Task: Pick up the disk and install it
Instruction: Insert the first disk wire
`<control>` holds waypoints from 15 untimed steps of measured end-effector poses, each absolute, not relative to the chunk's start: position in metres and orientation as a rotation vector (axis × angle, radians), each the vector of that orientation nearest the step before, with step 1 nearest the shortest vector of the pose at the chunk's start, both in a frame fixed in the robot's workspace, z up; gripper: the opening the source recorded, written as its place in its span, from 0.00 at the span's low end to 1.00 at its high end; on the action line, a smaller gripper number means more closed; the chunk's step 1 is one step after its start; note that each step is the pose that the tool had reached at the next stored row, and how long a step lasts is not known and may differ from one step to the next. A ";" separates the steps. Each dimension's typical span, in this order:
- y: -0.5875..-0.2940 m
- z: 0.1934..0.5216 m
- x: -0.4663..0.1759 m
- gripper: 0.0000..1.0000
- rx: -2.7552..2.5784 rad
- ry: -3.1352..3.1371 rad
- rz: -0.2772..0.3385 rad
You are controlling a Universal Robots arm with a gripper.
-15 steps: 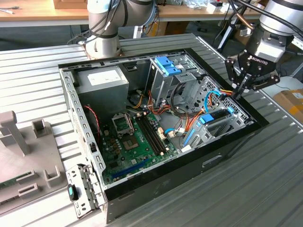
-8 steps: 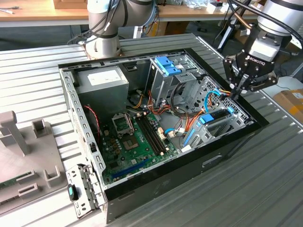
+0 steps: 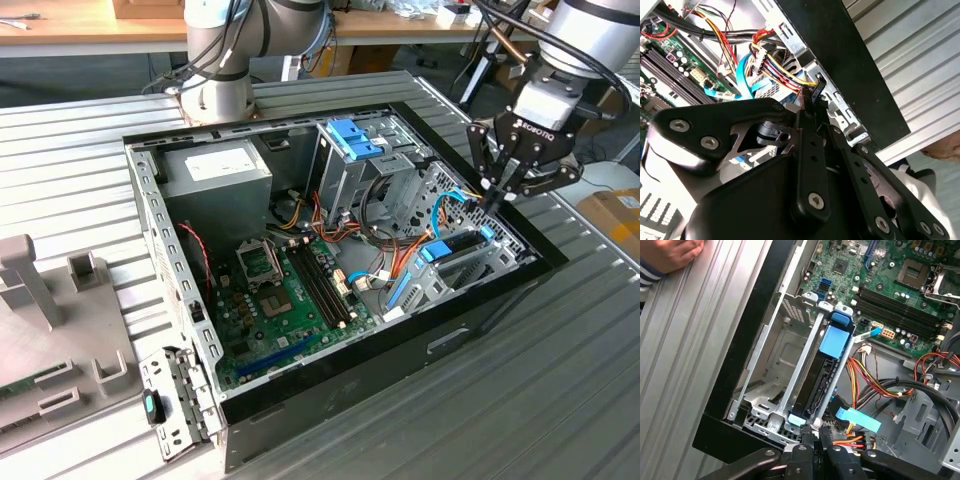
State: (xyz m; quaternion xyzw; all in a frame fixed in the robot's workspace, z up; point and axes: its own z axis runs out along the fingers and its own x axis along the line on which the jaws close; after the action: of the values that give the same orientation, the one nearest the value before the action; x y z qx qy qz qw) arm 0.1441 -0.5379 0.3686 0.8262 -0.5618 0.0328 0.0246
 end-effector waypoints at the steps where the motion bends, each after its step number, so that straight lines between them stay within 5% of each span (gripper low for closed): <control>1: -0.538 0.369 0.144 0.17 2.548 -1.749 0.101; 15: -0.538 0.366 0.137 0.17 2.377 -1.967 0.094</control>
State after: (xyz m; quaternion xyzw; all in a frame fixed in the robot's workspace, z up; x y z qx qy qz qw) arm 0.1369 -0.5379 0.3664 0.7698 -0.6370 0.0304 0.0276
